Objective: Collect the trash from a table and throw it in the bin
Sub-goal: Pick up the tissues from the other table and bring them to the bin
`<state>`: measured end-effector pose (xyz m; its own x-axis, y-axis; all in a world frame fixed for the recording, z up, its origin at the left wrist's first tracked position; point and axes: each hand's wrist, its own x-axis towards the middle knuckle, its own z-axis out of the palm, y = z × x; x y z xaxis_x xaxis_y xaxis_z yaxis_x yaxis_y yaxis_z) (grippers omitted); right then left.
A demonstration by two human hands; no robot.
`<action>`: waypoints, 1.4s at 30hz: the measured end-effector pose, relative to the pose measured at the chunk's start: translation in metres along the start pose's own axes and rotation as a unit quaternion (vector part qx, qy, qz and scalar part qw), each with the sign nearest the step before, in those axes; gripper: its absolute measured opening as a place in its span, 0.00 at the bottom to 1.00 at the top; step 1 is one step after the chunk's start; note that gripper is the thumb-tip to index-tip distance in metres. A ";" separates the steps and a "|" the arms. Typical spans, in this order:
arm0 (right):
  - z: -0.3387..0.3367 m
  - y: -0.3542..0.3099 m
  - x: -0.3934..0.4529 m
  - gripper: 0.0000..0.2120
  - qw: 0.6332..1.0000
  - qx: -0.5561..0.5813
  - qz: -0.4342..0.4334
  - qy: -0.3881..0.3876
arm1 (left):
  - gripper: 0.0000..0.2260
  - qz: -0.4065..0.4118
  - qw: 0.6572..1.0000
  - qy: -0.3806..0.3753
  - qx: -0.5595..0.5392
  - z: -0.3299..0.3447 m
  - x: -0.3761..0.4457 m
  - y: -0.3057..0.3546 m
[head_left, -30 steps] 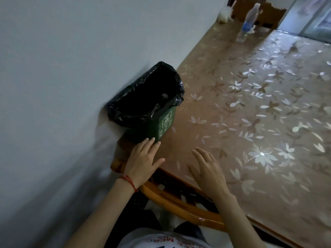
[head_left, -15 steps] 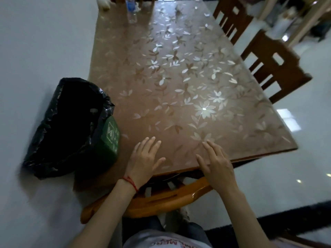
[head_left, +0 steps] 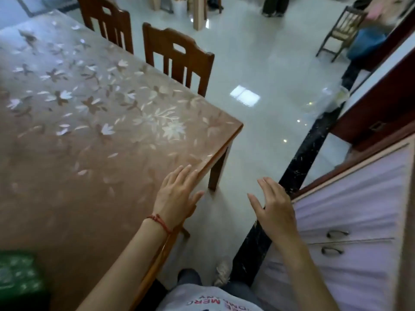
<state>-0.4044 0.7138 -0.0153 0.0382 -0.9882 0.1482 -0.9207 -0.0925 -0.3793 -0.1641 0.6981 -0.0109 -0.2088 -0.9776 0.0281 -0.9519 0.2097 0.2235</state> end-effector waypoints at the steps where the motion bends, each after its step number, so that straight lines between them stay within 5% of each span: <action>1: -0.005 0.013 -0.003 0.24 1.000 -0.001 0.020 0.011 | 0.26 0.019 1.000 -0.005 -0.003 0.002 0.011 0.012; 11: -0.043 0.114 -0.028 0.26 0.981 -0.015 0.180 0.072 | 0.26 0.158 0.986 -0.042 -0.009 0.031 0.093 0.121; 20: -0.061 0.163 0.005 0.28 0.977 -0.023 0.202 0.062 | 0.26 0.187 0.980 -0.063 -0.008 0.049 0.152 0.169; 42: -0.059 0.281 0.277 0.27 0.972 -0.021 0.232 -0.003 | 0.33 0.208 0.971 -0.119 -0.021 0.084 0.466 0.201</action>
<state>-0.6753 0.4212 -0.0265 -0.3834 -0.9229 -0.0354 -0.8541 0.3688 -0.3667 -0.4719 0.2866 -0.0347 -0.6235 -0.7752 -0.1013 -0.7653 0.5788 0.2815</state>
